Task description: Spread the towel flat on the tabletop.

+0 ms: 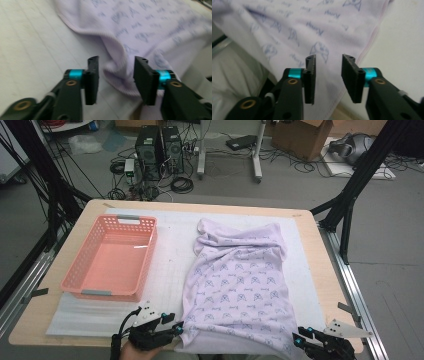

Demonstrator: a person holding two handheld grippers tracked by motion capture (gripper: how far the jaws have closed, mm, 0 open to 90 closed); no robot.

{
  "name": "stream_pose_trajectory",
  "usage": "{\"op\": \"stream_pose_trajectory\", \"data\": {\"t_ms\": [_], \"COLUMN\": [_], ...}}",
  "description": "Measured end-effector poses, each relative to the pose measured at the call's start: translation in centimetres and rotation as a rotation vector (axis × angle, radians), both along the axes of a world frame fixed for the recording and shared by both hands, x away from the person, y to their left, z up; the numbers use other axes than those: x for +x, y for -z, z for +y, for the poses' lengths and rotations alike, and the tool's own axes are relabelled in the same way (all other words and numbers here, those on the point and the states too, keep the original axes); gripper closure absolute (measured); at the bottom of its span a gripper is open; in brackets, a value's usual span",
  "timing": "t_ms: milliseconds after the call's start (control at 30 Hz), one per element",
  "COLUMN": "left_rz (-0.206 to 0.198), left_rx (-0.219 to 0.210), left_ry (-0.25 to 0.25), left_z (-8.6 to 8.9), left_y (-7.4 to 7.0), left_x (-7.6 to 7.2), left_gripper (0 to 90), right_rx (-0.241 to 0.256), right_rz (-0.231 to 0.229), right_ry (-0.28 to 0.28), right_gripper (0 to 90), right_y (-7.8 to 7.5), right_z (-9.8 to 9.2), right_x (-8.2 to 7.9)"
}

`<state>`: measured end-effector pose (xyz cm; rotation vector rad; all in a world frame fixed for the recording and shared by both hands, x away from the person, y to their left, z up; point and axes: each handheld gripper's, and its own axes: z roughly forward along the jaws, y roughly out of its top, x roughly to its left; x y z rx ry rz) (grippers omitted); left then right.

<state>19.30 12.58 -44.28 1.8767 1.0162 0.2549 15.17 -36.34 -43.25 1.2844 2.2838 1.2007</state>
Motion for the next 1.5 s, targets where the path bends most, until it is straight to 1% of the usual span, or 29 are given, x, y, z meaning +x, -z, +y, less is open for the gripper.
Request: {"op": "stream_pose_trajectory", "data": {"t_ms": [100,200,233,300,367,400,467,500,567,600,633,667,700,733,800,900,967,1033,1100,1167,1333,1500], "left_rz": [-0.022,-0.019,-0.008,0.011,0.016,0.021,0.031,0.037,0.016,0.006,-0.005,-0.013,-0.011,0.004,0.015,0.027,0.022,0.018,0.018,0.020,0.015,0.028], "left_rx": [-0.019,-0.015,-0.010,-0.004,0.004,0.009,0.024,0.032,0.055,0.072,0.087,0.103,0.108,0.100,0.097,0.077,0.058,0.040,0.034,0.032,0.030,0.028], "left_ry": [-0.044,-0.060,-0.061,-0.064,-0.061,-0.060,-0.059,-0.058,-0.058,-0.055,-0.042,-0.028,-0.015,-0.010,-0.003,0.013,0.014,0.016,0.022,0.027,0.053,0.078], "left_z": [0.3,0.4,0.3,-0.1,-0.4,-0.6,-0.9,-1.1,-1.4,-1.4,-1.5,-1.6,-1.6,-1.7,-1.7,-1.2,-0.8,-0.5,-0.3,-0.2,-0.2,0.1], "left_y": [-0.3,-0.2,-0.1,0.2,0.4,0.5,0.8,1.0,1.1,1.1,1.1,1.1,1.0,1.0,0.9,0.7,0.4,0.1,0.1,0.1,-0.1,-0.2], "left_x": [1.0,2.1,2.5,3.3,3.7,3.9,4.2,4.3,4.2,4.1,3.8,3.6,3.5,3.4,3.0,2.3,1.8,1.4,1.0,0.7,-0.2,-0.9], "left_gripper": [45.5,43.0,42.0,40.9,40.5,40.5,40.5,40.6,42.3,45.2,55.7,67.3,76.4,84.6,86.8,87.6,87.6,87.6,87.6,87.6,87.6,87.7], "right_rx": [-0.003,-0.014,-0.014,-0.034,-0.066,-0.074,-0.089,-0.105,-0.143,-0.143,-0.141,-0.137,-0.128,-0.120,-0.098,-0.086,-0.084,-0.073,-0.057,-0.055,-0.051,-0.055], "right_rz": [-0.026,-0.053,-0.051,-0.039,-0.024,-0.012,0.003,0.011,-0.012,-0.010,-0.005,0.000,0.000,0.004,0.019,0.025,0.027,0.019,0.012,0.005,0.015,0.033], "right_ry": [0.017,0.047,0.057,0.079,0.093,0.100,0.101,0.098,0.102,0.100,0.092,0.084,0.077,0.076,0.066,0.046,0.028,0.017,0.010,0.001,-0.020,-0.040], "right_gripper": [56.3,52.5,51.3,49.2,49.2,49.3,51.9,55.3,64.0,71.4,79.8,85.4,86.1,86.6,87.2,87.5,87.6,87.6,87.6,87.7,87.7,87.7], "right_y": [-0.1,-0.3,-0.3,-0.2,0.2,0.4,0.8,1.1,1.2,1.2,1.1,1.1,1.2,1.2,1.2,1.1,1.0,0.8,0.4,0.3,0.2,0.2], "right_z": [0.5,1.1,1.4,1.9,2.4,2.7,3.1,3.3,3.6,3.5,3.5,3.4,3.3,3.2,2.9,2.4,2.1,1.9,1.7,1.5,1.1,0.9], "right_x": [0.6,1.6,2.1,3.2,4.2,4.6,5.4,5.7,5.8,5.8,5.8,5.7,5.6,5.6,5.4,4.8,4.3,3.7,3.3,2.8,1.7,0.8]}}
